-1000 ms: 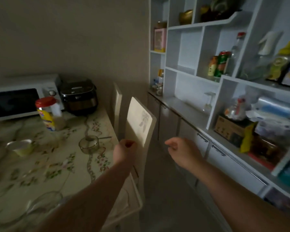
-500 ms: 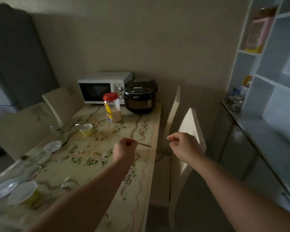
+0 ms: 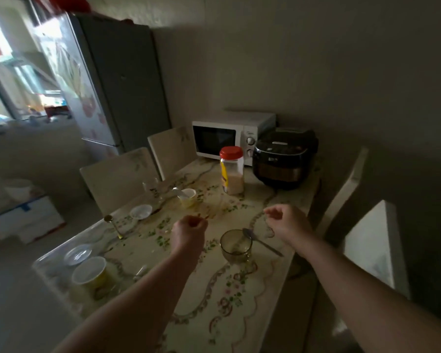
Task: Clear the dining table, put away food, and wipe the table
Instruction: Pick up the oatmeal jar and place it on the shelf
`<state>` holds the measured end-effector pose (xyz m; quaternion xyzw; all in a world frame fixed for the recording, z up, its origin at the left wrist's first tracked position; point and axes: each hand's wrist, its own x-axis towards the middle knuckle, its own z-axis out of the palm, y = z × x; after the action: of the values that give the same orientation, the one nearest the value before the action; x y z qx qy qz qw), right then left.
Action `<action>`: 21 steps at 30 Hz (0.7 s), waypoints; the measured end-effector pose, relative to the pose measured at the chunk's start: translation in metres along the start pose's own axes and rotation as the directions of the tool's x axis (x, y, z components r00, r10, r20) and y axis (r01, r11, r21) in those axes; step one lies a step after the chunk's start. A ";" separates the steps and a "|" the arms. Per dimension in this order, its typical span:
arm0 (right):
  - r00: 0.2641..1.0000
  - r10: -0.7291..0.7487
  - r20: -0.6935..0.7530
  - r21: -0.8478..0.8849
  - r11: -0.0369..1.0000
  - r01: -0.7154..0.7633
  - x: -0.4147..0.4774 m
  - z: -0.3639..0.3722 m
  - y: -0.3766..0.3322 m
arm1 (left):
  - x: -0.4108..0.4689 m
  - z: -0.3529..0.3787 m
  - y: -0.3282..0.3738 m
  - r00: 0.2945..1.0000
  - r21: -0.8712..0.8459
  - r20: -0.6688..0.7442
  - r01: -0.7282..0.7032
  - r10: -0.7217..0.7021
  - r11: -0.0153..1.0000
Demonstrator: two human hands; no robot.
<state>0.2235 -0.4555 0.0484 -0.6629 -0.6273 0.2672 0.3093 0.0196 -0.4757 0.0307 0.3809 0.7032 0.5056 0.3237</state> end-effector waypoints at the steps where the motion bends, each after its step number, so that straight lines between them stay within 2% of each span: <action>1: 1.000 0.007 0.011 -0.005 1.000 -0.007 0.009 0.004 -0.001 | 0.010 0.001 0.002 1.000 -0.006 -0.012 0.001 -0.001 1.000; 10: 0.995 0.098 0.035 -0.015 0.995 -0.097 0.118 0.042 -0.002 | 0.090 0.028 0.017 0.998 -0.011 -0.051 0.041 -0.041 0.999; 14: 0.982 0.161 0.096 -0.040 0.987 -0.158 0.186 0.071 0.004 | 0.128 0.050 0.024 0.996 0.026 -0.076 0.046 -0.044 0.999; 21: 0.962 0.184 0.202 0.183 0.958 -0.221 0.329 0.124 0.008 | 0.216 0.102 0.040 0.980 0.053 -0.169 0.117 -0.106 0.992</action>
<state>0.1594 -0.1184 -0.0291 -0.6613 -0.5510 0.4200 0.2875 0.0061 -0.2343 0.0250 0.3077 0.7634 0.4942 0.2799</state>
